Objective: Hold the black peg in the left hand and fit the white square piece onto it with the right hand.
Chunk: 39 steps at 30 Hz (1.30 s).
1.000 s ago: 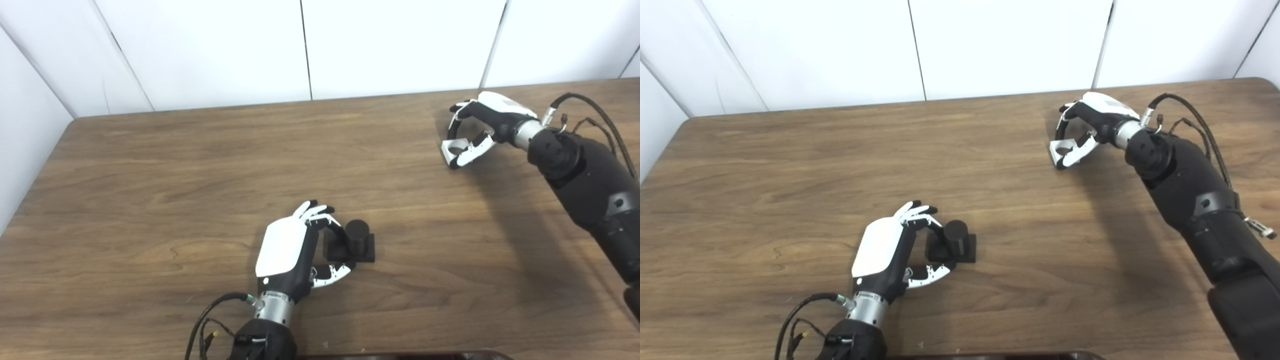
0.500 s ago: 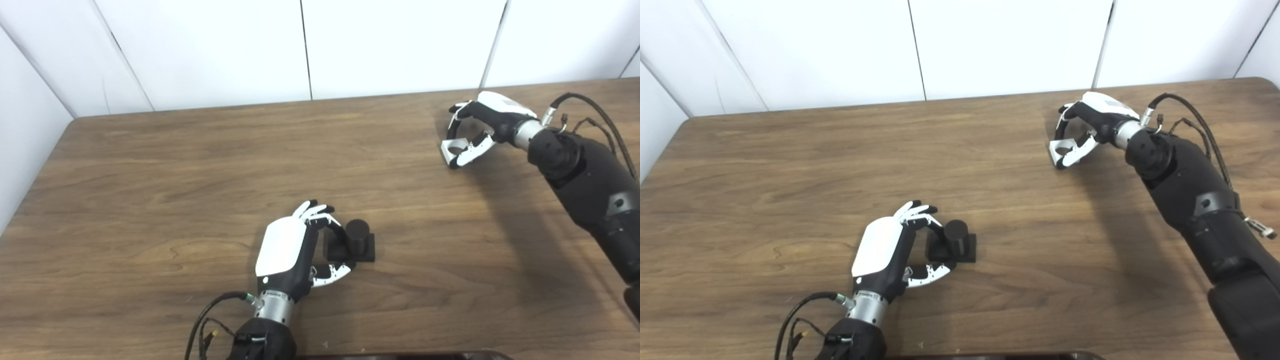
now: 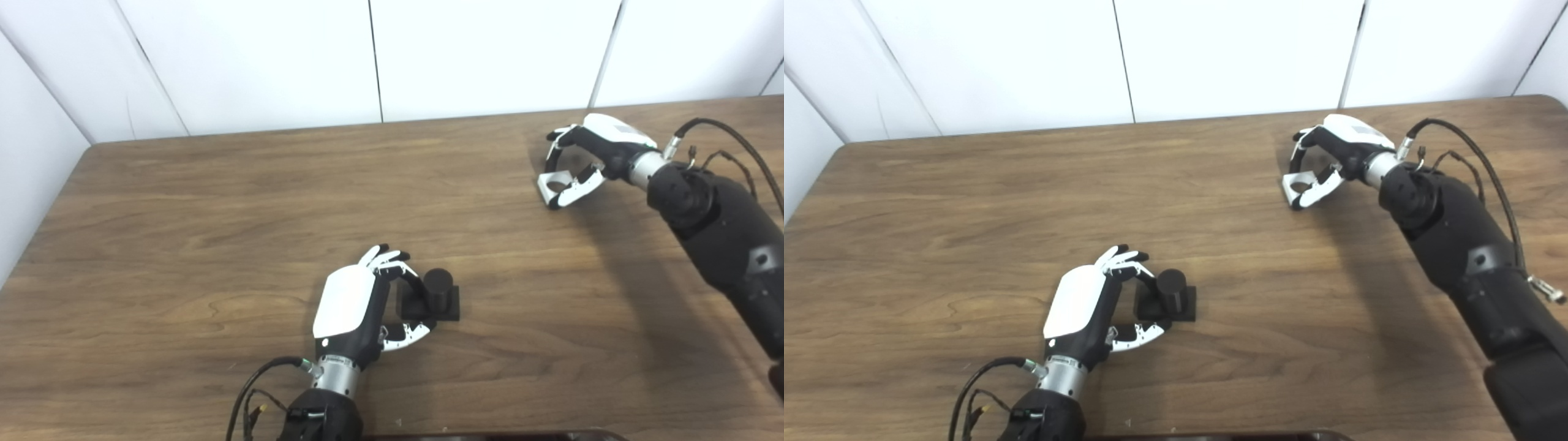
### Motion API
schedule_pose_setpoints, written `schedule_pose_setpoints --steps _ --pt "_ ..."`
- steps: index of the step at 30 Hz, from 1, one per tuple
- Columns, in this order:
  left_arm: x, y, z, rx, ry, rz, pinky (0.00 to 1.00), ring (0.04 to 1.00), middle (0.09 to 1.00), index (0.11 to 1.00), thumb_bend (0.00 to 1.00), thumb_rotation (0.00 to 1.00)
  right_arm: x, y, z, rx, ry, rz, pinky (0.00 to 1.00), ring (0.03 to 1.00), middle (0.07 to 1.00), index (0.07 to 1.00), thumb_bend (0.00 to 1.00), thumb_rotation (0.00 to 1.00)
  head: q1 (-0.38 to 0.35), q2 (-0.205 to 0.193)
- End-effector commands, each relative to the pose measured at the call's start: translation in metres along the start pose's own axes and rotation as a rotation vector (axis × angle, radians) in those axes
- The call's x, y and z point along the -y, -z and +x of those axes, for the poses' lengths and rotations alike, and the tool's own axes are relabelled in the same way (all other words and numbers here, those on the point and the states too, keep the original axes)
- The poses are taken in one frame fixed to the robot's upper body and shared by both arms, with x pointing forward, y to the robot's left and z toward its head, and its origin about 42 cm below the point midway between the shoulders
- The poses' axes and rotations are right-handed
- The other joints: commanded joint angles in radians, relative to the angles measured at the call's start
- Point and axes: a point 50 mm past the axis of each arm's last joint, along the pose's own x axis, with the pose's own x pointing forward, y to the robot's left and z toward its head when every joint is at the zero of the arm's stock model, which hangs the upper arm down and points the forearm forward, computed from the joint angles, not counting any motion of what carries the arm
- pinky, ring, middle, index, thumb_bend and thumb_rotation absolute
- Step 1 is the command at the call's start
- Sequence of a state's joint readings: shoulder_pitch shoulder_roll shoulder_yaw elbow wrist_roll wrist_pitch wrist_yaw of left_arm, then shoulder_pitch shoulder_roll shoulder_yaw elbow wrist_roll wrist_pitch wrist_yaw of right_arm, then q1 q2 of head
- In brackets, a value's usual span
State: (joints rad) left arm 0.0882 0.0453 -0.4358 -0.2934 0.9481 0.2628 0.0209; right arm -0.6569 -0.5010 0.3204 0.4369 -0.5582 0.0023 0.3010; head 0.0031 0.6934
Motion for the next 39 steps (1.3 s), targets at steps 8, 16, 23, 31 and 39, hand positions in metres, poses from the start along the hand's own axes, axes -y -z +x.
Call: schedule_pose_setpoints --steps 8,16,23,31,39 --pt "0.004 -0.001 0.003 -0.011 0.005 -0.001 0.81 0.925 0.824 0.487 0.52 0.08 0.053 -0.039 -0.020 0.151 0.114 -0.052 0.88 0.983 0.894 0.488 0.53 0.14 0.003 0.000" --pt "0.005 -0.002 0.003 -0.009 0.006 0.006 0.82 0.921 0.823 0.488 0.52 0.08 0.060 -0.079 -0.046 0.283 0.117 -0.045 0.91 0.991 0.890 0.487 0.53 0.14 0.004 0.000" --pt "0.006 -0.003 0.003 -0.004 0.005 0.004 0.82 0.920 0.822 0.488 0.52 0.08 0.061 -0.114 -0.067 0.397 0.096 -0.017 0.89 0.995 0.892 0.487 0.53 0.14 0.010 0.002" --pt "0.007 -0.004 0.004 -0.004 0.008 0.010 0.83 0.921 0.823 0.488 0.52 0.08 0.053 -0.143 -0.090 0.476 0.031 -0.016 0.87 0.996 0.880 0.486 0.53 0.14 0.021 0.007" --pt "0.008 -0.004 0.005 -0.008 0.009 0.004 0.83 0.923 0.823 0.488 0.52 0.08 0.040 -0.162 -0.106 0.547 -0.038 -0.010 0.86 0.995 0.878 0.486 0.53 0.14 0.023 0.010"
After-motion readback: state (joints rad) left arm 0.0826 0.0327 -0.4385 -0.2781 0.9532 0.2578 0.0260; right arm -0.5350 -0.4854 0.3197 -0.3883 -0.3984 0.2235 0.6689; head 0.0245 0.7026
